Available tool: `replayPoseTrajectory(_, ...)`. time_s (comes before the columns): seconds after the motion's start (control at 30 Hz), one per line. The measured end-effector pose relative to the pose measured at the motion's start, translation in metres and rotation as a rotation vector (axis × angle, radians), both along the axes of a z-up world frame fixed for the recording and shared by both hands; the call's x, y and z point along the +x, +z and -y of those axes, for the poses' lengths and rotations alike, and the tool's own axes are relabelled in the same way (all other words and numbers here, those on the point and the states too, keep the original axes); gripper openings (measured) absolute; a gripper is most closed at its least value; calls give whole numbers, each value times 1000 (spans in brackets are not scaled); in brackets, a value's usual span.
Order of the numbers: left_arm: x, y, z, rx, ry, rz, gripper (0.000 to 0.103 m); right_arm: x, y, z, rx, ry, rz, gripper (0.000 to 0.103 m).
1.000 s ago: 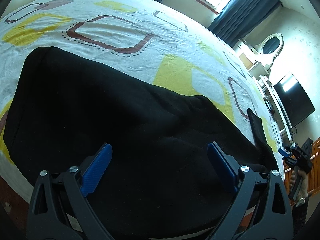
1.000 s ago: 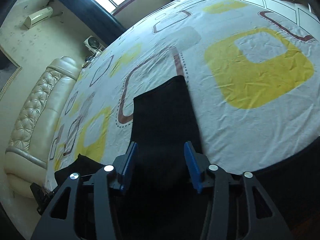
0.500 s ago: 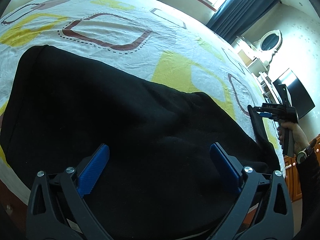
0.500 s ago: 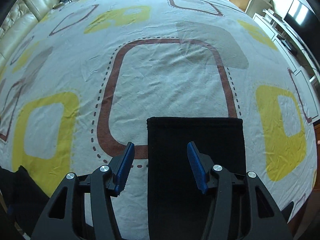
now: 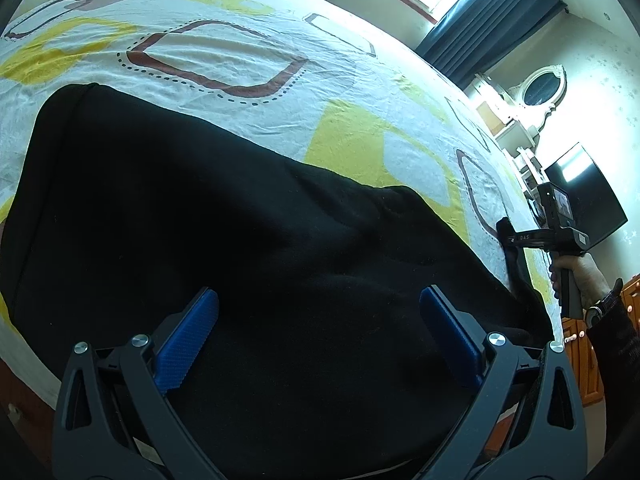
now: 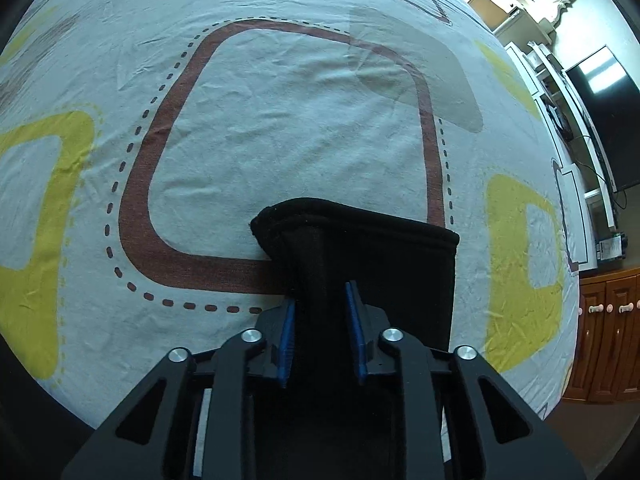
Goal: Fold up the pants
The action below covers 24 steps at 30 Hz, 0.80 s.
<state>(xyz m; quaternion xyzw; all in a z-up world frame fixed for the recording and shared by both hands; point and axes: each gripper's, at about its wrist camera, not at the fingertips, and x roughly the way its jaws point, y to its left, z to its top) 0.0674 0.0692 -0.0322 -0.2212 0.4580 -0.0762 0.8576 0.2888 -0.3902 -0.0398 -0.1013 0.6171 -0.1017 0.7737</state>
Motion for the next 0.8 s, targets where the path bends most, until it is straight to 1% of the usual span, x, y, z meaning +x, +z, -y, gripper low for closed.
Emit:
replayPoseTrajectory(0.03, 0, 0, 1, 5, -2, 0, 100, -1, 1, 3, 12, 3, 8, 10)
replayPoseTrajectory(0.13, -1, 0, 2, 16, -4, 4, 100, -9, 7, 15, 94, 3, 45, 9)
replayPoseTrajectory(0.23, -1, 1, 2, 17, -3, 5, 100, -26, 22, 40, 214, -46, 125, 9)
replayPoseTrajectory(0.33, -2, 1, 1, 19, 1, 8, 100, -55, 39, 64, 338, -100, 220, 9)
replayPoseTrajectory(0.43, -4, 2, 3, 30, 3, 11, 100, -96, 58, 100, 452, -153, 322, 9)
replayPoseTrajectory(0.53, -7, 4, 4, 35, 9, 18, 100, -145, 75, 140, 528, -210, 417, 9)
replayPoseTrajectory(0.63, -11, 7, 6, 37, 24, 27, 100, -205, 81, 179, 581, -291, 506, 9)
replayPoseTrajectory(0.7, -17, 10, 6, 18, 49, 35, 100, -248, 74, 209, 627, -364, 551, 9)
replayPoseTrajectory(0.73, -21, 11, 6, 5, 60, 42, 100, -267, 67, 223, 632, -404, 563, 9)
replayPoseTrajectory(0.77, -24, 12, 8, -5, 66, 48, 100, -284, 56, 237, 633, -449, 568, 9)
replayPoseTrajectory(0.8, -27, 13, 10, -8, 69, 53, 100, -297, 41, 250, 659, -492, 555, 9)
